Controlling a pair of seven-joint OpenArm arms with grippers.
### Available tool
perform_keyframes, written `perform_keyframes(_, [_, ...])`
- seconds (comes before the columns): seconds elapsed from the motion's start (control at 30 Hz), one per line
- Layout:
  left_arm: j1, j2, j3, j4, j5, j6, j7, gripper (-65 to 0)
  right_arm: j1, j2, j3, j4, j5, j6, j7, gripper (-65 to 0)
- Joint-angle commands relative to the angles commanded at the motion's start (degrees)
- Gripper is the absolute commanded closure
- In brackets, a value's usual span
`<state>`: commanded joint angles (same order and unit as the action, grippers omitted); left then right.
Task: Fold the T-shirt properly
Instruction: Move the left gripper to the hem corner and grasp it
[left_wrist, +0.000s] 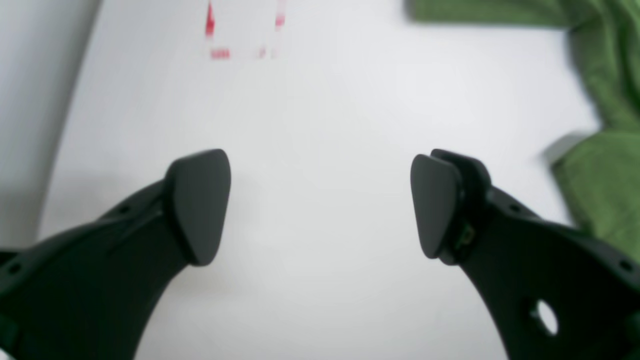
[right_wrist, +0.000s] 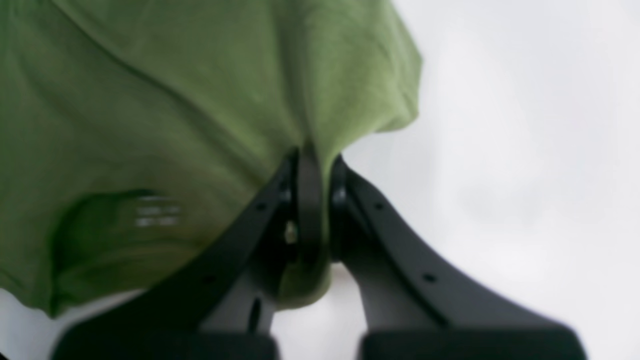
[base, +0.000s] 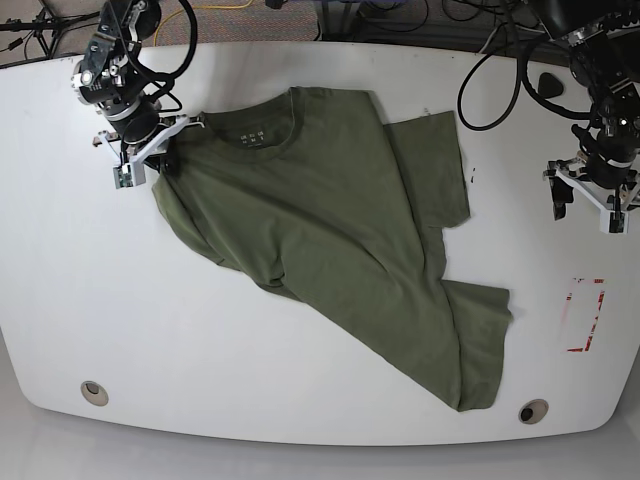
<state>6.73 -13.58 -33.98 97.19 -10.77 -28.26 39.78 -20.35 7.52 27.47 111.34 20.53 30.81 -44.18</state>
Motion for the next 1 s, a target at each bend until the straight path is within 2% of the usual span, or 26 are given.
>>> perform_keyframes(0.27, [-8.62, 0.00, 2.37, -10.90, 0.00, 0.00, 0.00, -51.2, -1.32, 2.20, 0.09, 0.70, 0.00, 0.18, 0.00, 0.0])
perform_keyframes(0.57, [-25.85, 0.18, 9.05, -31.21, 0.00, 0.44, -0.79, -51.2, -0.88, 2.11, -0.18, 0.62, 0.00, 0.18, 0.00, 0.0])
perform_keyframes(0.73, [-31.12, 0.18, 15.82, -40.53, 0.00, 5.36, -8.62, -51.4, -0.70, 2.02, -0.18, 0.62, 0.00, 0.18, 0.00, 0.0])
perform_keyframes(0.83, [-32.70, 0.18, 19.69, -45.01, -0.09, 6.33, -11.69, -51.5, -0.35, 2.02, -0.18, 0.62, 0.00, 0.18, 0.00, 0.0])
perform_keyframes(1.0, [-35.69, 0.62, 23.82, -52.48, -0.26, 6.33, -14.95, -51.5, -0.09, 1.93, -0.18, 0.53, 0.00, 0.18, 0.00, 0.0])
